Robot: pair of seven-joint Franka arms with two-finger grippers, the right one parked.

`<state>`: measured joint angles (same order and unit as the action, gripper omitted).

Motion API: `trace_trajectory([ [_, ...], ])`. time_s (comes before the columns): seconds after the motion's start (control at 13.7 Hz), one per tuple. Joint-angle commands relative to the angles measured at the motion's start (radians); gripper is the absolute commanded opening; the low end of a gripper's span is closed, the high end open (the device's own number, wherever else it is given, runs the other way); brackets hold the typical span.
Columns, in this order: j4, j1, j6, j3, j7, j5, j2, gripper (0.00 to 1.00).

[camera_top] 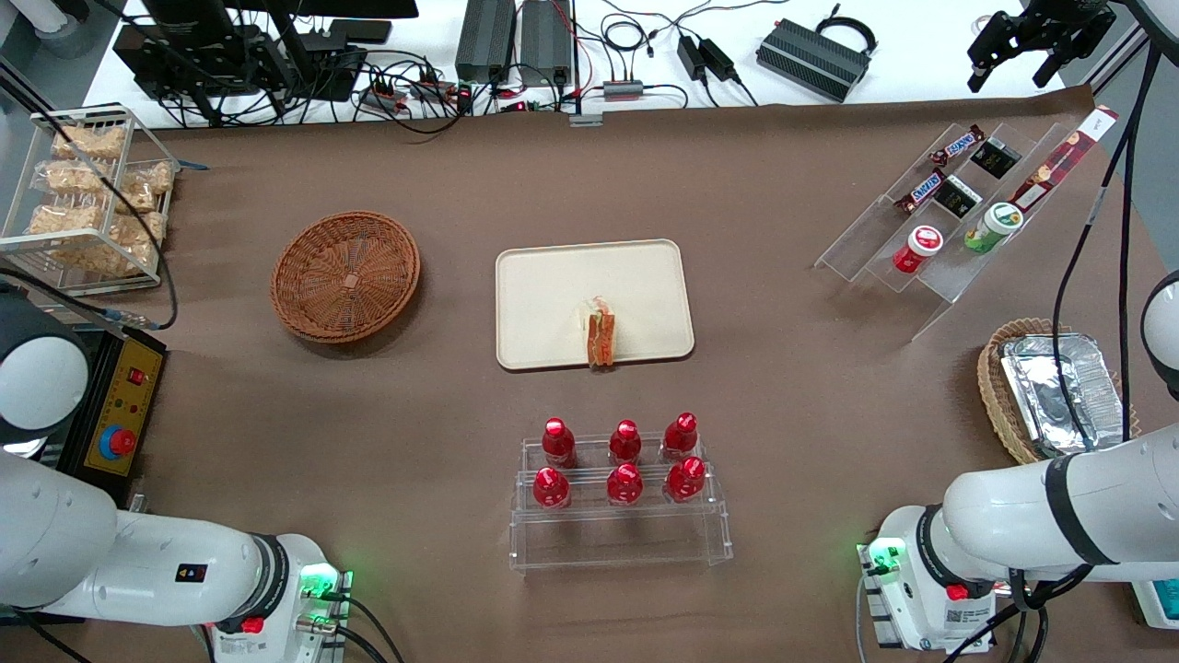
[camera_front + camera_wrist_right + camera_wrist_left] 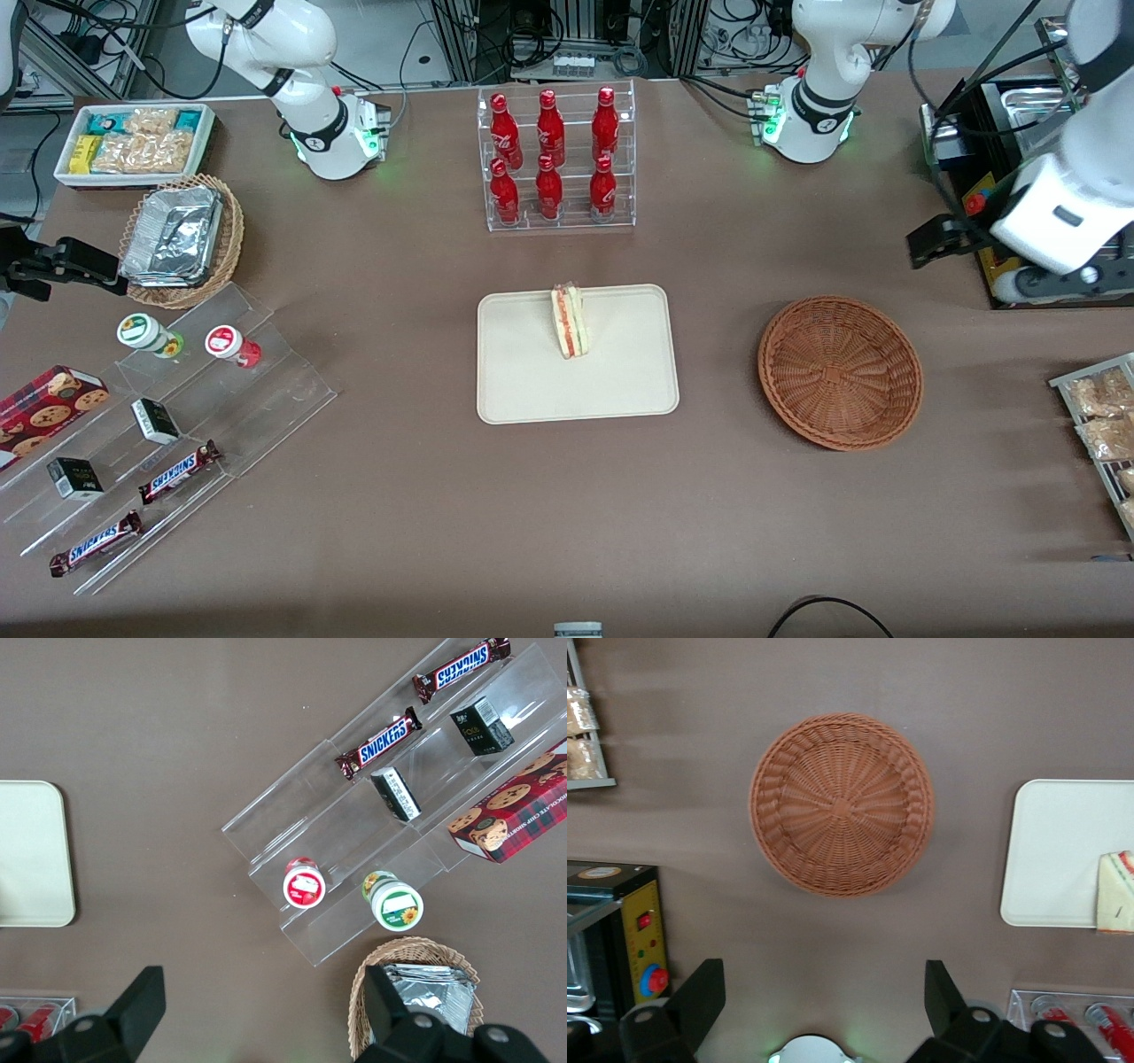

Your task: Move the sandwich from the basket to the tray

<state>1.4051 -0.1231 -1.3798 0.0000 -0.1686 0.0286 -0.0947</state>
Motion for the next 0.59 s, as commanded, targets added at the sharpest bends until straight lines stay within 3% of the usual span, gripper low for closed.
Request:
trace_trajectory([
  [0.0,0.168,0.037,-0.072,0.028,0.095,-0.007,0.128,1.00],
  [0.51,0.154,0.082,-0.099,0.026,0.123,-0.009,0.106,1.00],
])
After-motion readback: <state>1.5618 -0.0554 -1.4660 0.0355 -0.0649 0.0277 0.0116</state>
